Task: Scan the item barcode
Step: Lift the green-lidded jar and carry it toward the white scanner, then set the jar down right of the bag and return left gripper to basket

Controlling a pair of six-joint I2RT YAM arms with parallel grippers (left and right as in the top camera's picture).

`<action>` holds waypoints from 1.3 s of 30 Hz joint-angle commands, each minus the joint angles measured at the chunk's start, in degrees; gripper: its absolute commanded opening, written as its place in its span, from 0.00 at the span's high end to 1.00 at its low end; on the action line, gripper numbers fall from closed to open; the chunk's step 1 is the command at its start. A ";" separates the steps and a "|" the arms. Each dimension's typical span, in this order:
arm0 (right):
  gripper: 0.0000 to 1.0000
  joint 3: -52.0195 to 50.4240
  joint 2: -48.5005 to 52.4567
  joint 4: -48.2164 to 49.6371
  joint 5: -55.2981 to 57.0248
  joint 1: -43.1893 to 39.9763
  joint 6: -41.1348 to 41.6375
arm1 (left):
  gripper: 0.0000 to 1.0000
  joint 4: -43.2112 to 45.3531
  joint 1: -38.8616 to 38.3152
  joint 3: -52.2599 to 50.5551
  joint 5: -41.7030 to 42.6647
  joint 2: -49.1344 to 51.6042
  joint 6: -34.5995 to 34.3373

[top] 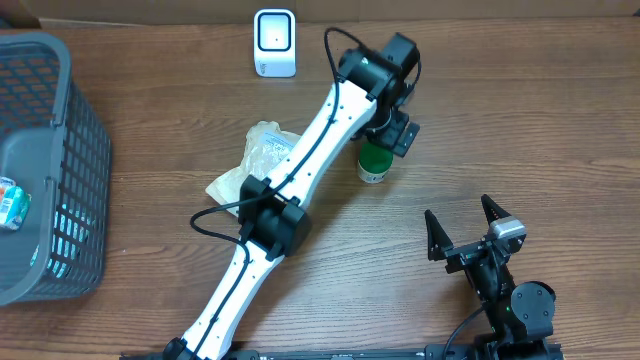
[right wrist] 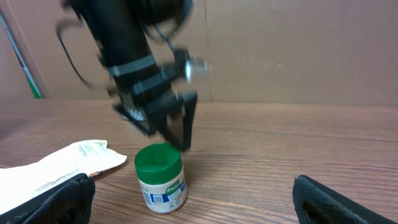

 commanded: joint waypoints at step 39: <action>0.00 -0.59 -0.68 0.22 0.04 -0.24 -0.07 | 0.00 -2.91 76.41 -21.73 -7.10 -43.15 -4.09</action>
